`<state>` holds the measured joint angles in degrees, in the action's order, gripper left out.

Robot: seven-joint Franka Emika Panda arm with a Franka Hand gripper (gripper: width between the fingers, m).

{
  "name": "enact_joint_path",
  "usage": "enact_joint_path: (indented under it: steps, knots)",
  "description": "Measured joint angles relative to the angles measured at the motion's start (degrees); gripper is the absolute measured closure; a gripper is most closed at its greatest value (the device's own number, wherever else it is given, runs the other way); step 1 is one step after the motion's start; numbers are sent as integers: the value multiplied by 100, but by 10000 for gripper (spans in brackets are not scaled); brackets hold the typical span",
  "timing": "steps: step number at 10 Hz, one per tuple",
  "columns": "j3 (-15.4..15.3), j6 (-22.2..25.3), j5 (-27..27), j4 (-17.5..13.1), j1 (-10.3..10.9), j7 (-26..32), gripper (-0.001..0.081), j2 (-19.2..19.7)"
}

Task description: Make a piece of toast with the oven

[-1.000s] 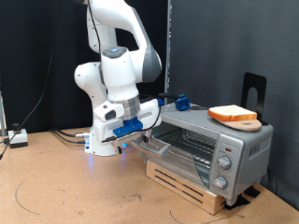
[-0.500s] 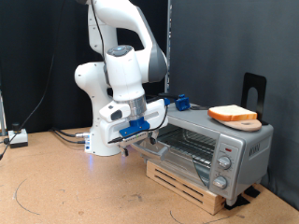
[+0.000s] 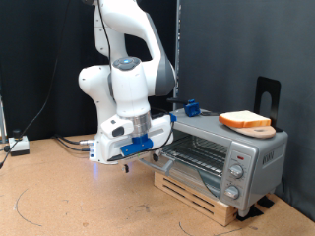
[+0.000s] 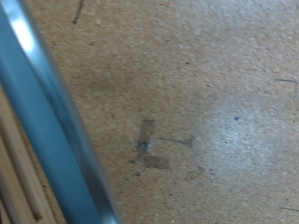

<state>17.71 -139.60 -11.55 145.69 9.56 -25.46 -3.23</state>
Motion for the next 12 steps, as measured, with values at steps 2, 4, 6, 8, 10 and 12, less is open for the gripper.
enact_joint_path:
  steps: [2,4,6,8,10,12]
  knots:
    - [36,-77,50,-24,-78,2,-1,167]
    - [60,-263,8,-35,-153,93,-1,369]
    - [74,-419,-258,-103,-220,326,-1,654]
    - [79,-585,-445,-211,-278,424,-1,1030]
    - [77,-689,-570,-371,-307,423,-1,1464]
    - [49,-816,-765,-527,-310,423,-1,1876]
